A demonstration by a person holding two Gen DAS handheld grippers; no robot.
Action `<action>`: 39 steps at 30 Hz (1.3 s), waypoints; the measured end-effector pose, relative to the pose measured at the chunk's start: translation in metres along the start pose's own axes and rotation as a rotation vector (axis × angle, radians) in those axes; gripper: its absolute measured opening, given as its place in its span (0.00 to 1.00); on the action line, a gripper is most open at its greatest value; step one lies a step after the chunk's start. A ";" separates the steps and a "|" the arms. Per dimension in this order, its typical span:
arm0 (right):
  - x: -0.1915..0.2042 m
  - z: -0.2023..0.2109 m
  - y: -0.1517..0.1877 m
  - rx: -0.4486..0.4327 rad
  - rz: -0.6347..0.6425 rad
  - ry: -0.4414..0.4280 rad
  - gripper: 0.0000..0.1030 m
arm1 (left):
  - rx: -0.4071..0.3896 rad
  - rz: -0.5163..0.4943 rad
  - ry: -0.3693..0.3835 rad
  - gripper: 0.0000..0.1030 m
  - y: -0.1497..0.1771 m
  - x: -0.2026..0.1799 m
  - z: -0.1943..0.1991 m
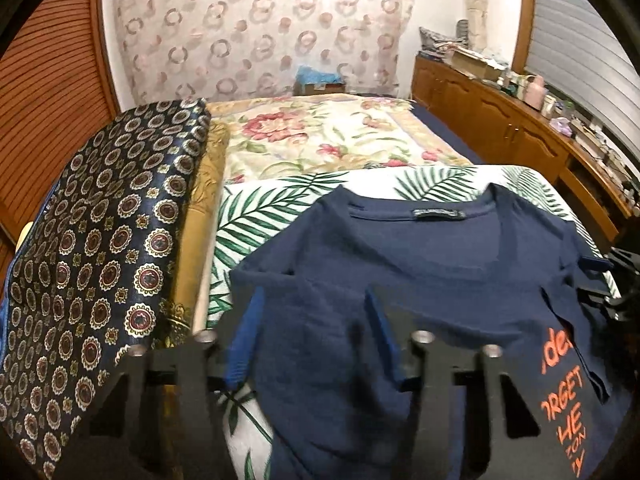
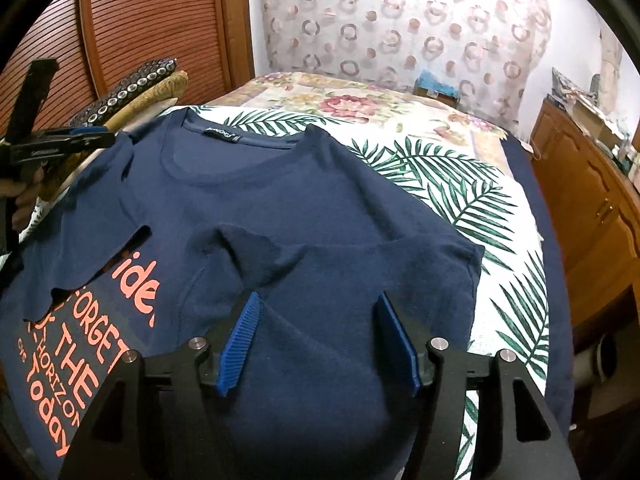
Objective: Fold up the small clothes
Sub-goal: 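Grasp the navy shirt's hem with the left gripper while the right gripper grasps it too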
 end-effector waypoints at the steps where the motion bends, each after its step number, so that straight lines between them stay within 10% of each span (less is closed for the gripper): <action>1: -0.001 -0.001 0.000 0.000 0.000 0.000 0.63 | -0.001 0.003 -0.008 0.46 0.000 0.002 -0.001; 16: -0.003 0.000 0.001 0.006 0.010 -0.008 0.71 | 0.087 -0.033 -0.047 0.44 0.012 0.006 -0.026; 24: -0.003 0.000 0.001 0.005 0.011 -0.010 0.72 | 0.080 -0.017 0.002 0.12 0.015 0.010 -0.019; 39: -0.007 0.001 0.002 0.003 0.010 -0.006 0.73 | -0.083 -0.013 -0.083 0.07 -0.028 0.052 0.029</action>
Point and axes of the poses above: each gripper's, at about its wrist camera, not at the fingertips, and z roughly against the way its jaws point, x to its left, y to its underside, the point moved 9 cm from there along -z, roughly the way its jaws point, and after that the axes turned 4 degrees about -z, right-handed, at the moved point
